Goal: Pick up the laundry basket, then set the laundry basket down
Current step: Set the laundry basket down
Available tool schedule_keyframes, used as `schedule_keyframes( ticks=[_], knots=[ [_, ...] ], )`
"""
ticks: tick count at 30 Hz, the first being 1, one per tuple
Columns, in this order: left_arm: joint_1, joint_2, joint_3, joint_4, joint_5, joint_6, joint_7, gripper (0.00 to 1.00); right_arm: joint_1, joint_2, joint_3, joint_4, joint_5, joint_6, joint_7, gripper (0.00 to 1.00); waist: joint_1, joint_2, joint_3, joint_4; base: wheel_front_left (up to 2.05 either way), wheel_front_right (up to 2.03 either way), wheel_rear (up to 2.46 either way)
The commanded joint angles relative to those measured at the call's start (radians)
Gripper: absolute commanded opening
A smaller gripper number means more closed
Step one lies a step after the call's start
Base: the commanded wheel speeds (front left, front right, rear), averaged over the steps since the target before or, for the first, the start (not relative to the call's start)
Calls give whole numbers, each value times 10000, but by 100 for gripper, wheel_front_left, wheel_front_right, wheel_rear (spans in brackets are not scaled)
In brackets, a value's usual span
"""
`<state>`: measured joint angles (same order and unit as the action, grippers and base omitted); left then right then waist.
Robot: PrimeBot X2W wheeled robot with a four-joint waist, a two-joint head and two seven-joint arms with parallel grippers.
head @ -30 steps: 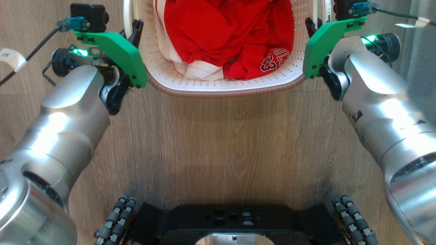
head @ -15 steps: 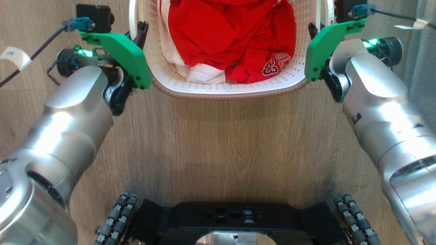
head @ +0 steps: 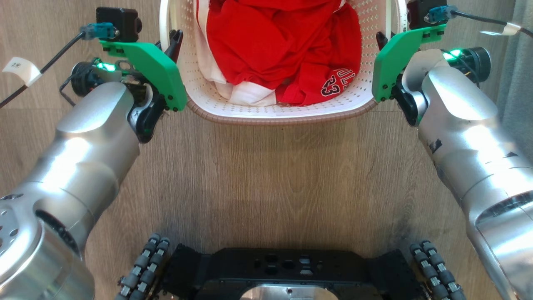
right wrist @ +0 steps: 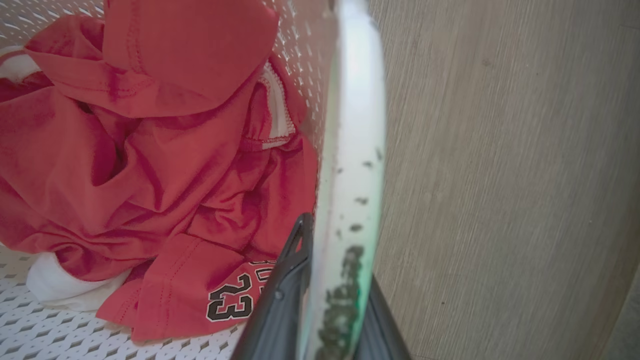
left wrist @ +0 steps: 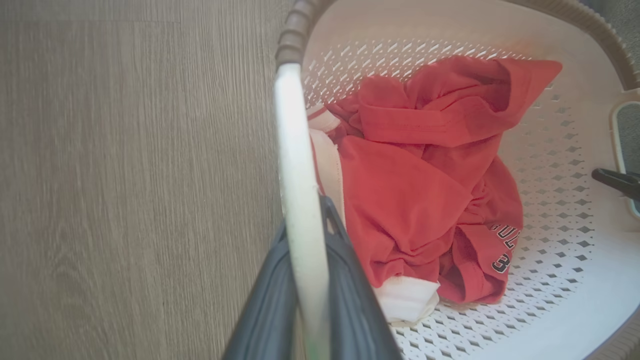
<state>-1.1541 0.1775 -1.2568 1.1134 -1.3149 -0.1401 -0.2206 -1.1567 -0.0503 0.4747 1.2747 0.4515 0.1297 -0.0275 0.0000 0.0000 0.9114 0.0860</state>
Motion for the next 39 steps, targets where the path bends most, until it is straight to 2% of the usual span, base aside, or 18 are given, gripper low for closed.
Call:
schedule_keyframes(
  ticks=[1, 12, 13, 14, 15, 23, 33, 36, 39],
  knots=[
    [-270, 480, 65, 7, -106, 94, -6, 0, 687, 0, 159, 24, -27, 10, 69, 0, 0, 0, 2, -6, 0, 0, 0],
    [-228, 528, -70, -178, -245, 94, 182, 0, 677, 0, 96, 105, -111, 10, -43, 0, 0, 0, -7, -50, 0, 0, 0],
    [-231, 528, -79, -177, -254, 94, 191, 21, 661, 0, 80, 107, -129, 10, -168, 0, 0, 0, -5, -54, 0, 0, 0],
    [-232, 507, -85, -166, -276, 94, 191, 100, 672, 0, 63, 106, -113, 10, -255, 42, 0, 0, -5, -43, 0, 0, 0],
    [-238, 473, -91, -178, -290, 94, 178, 100, 748, 0, 97, 6, -8, 10, -224, 100, 0, 0, -13, -8, 0, 0, 0],
    [-51, 415, -117, -234, -488, 94, 36, 100, 966, 1, 354, -288, 317, 10, -538, 100, 0, 0, -336, 57, 0, 0, 0],
    [470, 623, -58, 4, -711, 94, -308, 100, 1192, 1, 719, -358, 554, 10, -1128, 100, 0, 0, -1581, -77, 0, 0, 0],
    [561, 737, 86, 103, -628, 94, -388, 100, 1268, 1, 754, -352, 631, 10, -1462, 100, 0, 0, -2070, -153, 0, 0, 0],
    [524, 896, 635, 72, -302, 94, -405, 100, 1378, 1, 791, -361, 702, 10, -1762, 100, 0, 0, -2571, -193, 0, 0, 0]
  ],
)
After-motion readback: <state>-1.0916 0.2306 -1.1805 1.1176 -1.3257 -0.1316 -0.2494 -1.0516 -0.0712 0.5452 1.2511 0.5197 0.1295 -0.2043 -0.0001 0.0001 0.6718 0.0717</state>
